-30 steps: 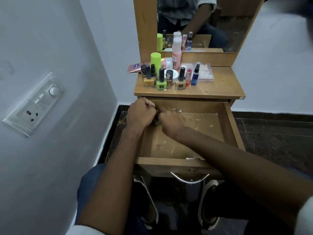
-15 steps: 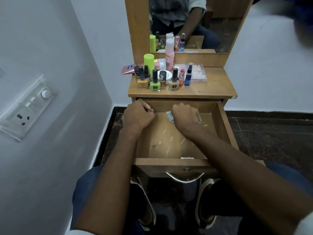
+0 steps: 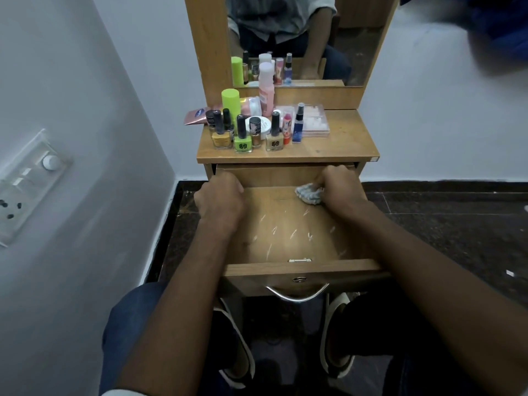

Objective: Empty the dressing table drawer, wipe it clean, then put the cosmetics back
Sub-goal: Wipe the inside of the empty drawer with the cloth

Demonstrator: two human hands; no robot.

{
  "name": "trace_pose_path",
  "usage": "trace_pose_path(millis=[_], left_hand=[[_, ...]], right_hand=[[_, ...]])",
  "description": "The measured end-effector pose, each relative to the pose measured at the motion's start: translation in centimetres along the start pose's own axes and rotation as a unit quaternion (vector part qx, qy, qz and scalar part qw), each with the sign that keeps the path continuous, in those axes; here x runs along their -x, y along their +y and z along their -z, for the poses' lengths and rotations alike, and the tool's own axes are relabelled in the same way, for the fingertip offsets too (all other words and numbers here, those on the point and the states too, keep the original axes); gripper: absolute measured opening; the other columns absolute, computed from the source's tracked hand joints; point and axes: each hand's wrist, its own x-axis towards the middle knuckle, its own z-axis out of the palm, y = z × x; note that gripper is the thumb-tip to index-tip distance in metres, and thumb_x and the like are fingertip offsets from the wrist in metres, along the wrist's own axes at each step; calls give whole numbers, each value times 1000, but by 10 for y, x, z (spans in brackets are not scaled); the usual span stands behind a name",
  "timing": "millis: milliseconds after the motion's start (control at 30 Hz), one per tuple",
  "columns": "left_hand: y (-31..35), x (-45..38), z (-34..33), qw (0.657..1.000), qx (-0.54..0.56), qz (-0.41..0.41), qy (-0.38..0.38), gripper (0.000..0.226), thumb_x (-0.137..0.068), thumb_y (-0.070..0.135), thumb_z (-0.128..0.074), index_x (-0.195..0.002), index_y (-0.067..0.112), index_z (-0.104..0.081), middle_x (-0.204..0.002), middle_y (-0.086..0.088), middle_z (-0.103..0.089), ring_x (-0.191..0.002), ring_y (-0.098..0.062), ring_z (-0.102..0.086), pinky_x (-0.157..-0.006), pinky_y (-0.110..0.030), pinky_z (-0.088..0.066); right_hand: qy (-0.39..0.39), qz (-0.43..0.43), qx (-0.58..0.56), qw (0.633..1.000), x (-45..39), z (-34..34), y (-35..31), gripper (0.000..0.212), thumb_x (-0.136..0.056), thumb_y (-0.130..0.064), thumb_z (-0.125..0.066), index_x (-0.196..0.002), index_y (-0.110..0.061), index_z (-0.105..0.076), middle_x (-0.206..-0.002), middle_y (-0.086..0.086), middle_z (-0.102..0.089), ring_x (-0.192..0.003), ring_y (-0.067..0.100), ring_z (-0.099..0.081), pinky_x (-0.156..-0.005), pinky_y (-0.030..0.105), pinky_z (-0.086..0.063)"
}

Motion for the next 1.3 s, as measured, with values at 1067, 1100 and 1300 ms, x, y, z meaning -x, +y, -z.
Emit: trace_pose_path(millis=[1067,1100,1300], left_hand=[[-2,7,3,1000,6,-18,17,3,-93,28,-73,-93,29,-75,-101,2,-74,-102,-29,-70,-88,-43,-54],[-2,8,2,1000,0,-22,17,2,-93,29,-73,-93,29,-75,-101,1,-74,-101,-29,-70,-86,-42,-54],[-1,7,4,999,3,-31,12,4,-93,30,-74,-93,28,-77,-101,0,-75,-100,-29,-70,-90,-46,-58]], right_hand=[[-197,127,-15,972,2,-1,15,23,-87,-10,-73,-98,-29,-68,-107,-3,-67,-98,19,-64,-76,34,-54],[-164,105,-36,980,1,-2,16,22,-89,-11,-72,-105,-26,-70,-109,-1,-68,-99,20,-64,-81,36,-56],[-155,158,-27,975,5,-10,1,40,-83,-12,-76,-117,-33,-69,-119,-5,-67,-107,20,-62,-87,46,-58]])
